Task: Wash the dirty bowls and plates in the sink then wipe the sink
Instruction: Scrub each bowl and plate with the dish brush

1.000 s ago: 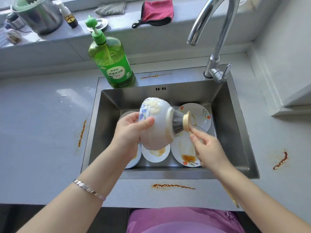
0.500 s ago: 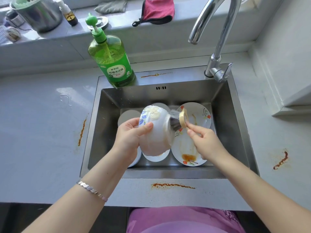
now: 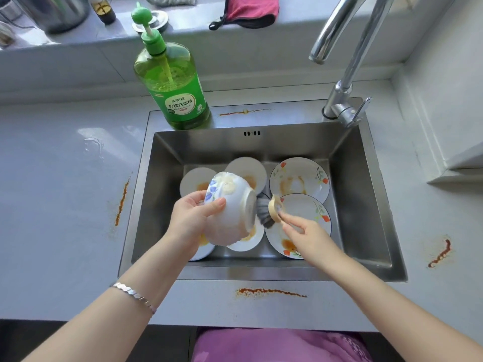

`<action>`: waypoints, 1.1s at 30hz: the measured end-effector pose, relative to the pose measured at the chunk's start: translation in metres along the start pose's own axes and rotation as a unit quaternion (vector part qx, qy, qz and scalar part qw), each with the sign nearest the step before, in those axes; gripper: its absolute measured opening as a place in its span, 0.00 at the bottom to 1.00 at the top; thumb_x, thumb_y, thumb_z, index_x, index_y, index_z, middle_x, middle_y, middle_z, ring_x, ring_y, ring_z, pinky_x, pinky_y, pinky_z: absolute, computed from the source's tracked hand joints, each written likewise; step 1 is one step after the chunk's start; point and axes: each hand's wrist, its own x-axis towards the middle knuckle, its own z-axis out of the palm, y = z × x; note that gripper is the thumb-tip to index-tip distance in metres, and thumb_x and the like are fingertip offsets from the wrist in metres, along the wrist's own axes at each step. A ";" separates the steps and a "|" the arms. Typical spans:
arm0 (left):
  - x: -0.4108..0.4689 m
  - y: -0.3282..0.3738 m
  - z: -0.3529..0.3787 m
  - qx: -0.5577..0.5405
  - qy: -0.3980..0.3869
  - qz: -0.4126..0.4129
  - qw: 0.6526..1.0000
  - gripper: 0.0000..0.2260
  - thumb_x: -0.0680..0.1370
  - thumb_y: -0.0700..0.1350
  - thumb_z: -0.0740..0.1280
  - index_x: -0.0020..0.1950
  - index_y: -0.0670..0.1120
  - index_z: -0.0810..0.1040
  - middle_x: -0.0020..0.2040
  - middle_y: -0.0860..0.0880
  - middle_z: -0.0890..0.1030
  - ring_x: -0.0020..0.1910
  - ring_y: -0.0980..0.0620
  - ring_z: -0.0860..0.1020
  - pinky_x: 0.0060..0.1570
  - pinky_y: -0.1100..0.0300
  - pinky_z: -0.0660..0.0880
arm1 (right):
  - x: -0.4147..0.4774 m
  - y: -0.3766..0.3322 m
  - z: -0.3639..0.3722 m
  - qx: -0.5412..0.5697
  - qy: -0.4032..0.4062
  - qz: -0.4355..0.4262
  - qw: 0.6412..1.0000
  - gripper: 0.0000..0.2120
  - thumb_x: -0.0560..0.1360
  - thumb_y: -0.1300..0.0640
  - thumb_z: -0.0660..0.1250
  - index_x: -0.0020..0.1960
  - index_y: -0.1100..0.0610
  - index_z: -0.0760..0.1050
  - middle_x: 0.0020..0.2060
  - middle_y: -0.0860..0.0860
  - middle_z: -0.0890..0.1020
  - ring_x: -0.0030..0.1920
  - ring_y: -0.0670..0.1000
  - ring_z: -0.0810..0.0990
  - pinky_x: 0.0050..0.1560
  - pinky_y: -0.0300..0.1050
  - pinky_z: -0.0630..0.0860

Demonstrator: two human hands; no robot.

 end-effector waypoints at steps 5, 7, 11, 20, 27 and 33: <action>0.038 -0.009 -0.027 0.116 0.043 0.011 0.992 0.04 0.73 0.36 0.71 0.45 0.41 0.79 0.39 0.44 0.81 0.36 0.48 0.78 0.31 0.62 0.77 | 0.042 0.038 0.000 -0.150 0.022 0.137 0.979 0.22 0.73 0.55 0.66 0.66 0.52 0.66 0.50 0.53 0.77 0.36 0.47 0.75 0.30 0.35 0.68; 0.055 -0.013 -0.039 0.155 0.050 0.016 0.986 0.05 0.73 0.37 0.71 0.42 0.45 0.78 0.39 0.45 0.80 0.38 0.47 0.79 0.38 0.56 0.78 | 0.065 0.046 0.005 -0.180 0.047 0.150 0.971 0.16 0.71 0.56 0.68 0.58 0.57 0.73 0.40 0.52 0.77 0.35 0.50 0.74 0.32 0.40 0.67; 0.084 -0.021 -0.060 0.203 0.039 0.017 0.978 0.06 0.73 0.39 0.72 0.48 0.43 0.78 0.45 0.43 0.82 0.44 0.44 0.80 0.46 0.48 0.78 | 0.112 0.043 0.026 -0.163 0.072 0.112 0.978 0.03 0.71 0.57 0.67 0.41 0.50 0.76 0.36 0.53 0.82 0.41 0.55 0.79 0.40 0.45 0.73; 0.119 -0.047 -0.112 0.213 -0.035 0.007 0.976 0.05 0.71 0.40 0.73 0.44 0.46 0.79 0.41 0.46 0.84 0.43 0.45 0.82 0.45 0.47 0.78 | 0.179 0.064 0.077 -0.203 0.040 0.110 0.972 0.09 0.73 0.58 0.68 0.52 0.52 0.81 0.38 0.49 0.80 0.41 0.50 0.75 0.40 0.42 0.69; 0.126 -0.057 -0.126 0.197 -0.065 -0.015 0.978 0.11 0.64 0.48 0.73 0.43 0.46 0.79 0.39 0.50 0.85 0.38 0.51 0.82 0.42 0.53 0.78 | 0.189 0.075 0.091 -0.227 0.025 0.113 0.967 0.13 0.74 0.58 0.67 0.58 0.50 0.78 0.39 0.49 0.77 0.43 0.51 0.74 0.41 0.41 0.67; 0.125 -0.065 -0.135 0.194 -0.049 -0.010 0.980 0.05 0.72 0.37 0.72 0.43 0.45 0.79 0.37 0.53 0.84 0.33 0.58 0.81 0.30 0.68 0.76 | 0.191 0.075 0.090 -0.247 0.028 0.126 0.961 0.08 0.73 0.63 0.64 0.46 0.54 0.80 0.37 0.54 0.79 0.43 0.56 0.77 0.37 0.43 0.67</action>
